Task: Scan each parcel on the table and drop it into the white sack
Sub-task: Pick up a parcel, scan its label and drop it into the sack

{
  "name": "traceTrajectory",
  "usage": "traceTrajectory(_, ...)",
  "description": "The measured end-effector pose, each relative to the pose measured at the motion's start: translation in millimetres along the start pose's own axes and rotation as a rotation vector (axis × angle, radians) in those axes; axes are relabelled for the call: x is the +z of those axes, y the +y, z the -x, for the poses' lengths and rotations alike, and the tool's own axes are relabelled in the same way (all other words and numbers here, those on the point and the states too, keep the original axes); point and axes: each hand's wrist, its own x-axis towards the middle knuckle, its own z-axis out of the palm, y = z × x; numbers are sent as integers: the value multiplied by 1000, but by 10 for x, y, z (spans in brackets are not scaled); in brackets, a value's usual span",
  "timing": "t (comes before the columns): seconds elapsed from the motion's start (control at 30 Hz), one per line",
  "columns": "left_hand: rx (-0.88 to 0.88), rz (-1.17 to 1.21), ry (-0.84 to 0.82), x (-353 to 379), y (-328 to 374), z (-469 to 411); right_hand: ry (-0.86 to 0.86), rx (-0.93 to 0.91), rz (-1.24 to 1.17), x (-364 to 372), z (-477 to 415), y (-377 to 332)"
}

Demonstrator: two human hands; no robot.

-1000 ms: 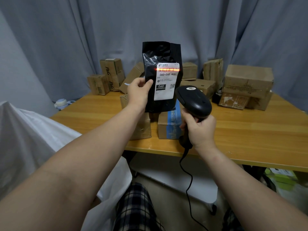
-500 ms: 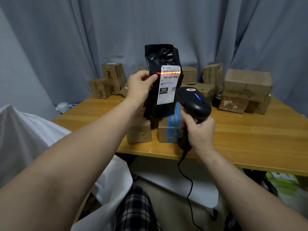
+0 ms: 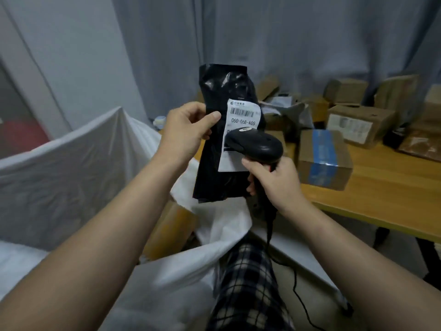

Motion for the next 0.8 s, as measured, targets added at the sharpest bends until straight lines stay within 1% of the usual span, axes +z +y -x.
traceTrajectory(0.1, -80, -209, 35, -442, -345, 182, -149, 121, 65, 400, 72, 166)
traceTrajectory(0.23, -65, -746, 33, -902, -761, 324, -235, 208, 168, 768, 129, 349)
traceTrajectory(0.3, -48, -926, 59, -1062, -911, 374, -258, 234, 203, 852, 127, 403)
traceTrajectory(0.37, -92, -1043, 16, -1154, -1082, 423, -261, 249, 253, 894, 120, 441)
traceTrajectory(0.4, -156, -1090, -54, -1168, -1173, 455, -258, 254, 276, 906, 114, 471)
traceTrajectory(0.47, -318, -1156, -262, -1120, -1377, 526, -254, 284, 307, 911, 105, 564)
traceTrajectory(0.5, -377, -1166, -351, -1064, -1469, 561, -256, 314, 313, 898, 100, 627)
traceTrajectory(0.53, -401, -1162, -403, -997, -1545, 587, -261, 349, 317, 876, 95, 695)
traceTrajectory(0.6, -370, -1156, -426, -831, -1629, 576, -264, 401, 341, 809, 91, 803)
traceTrajectory(0.67, -322, -1118, -410, -652, -1615, 493, -223, 402, 347, 723, 70, 843)
traceTrajectory(0.73, -288, -1065, -395, -458, -1545, 371, -150, 368, 314, 604, 0, 816)
traceTrajectory(0.8, -217, -1003, -378, -221, -1477, 233, -60, 306, 281, 429, -103, 733)
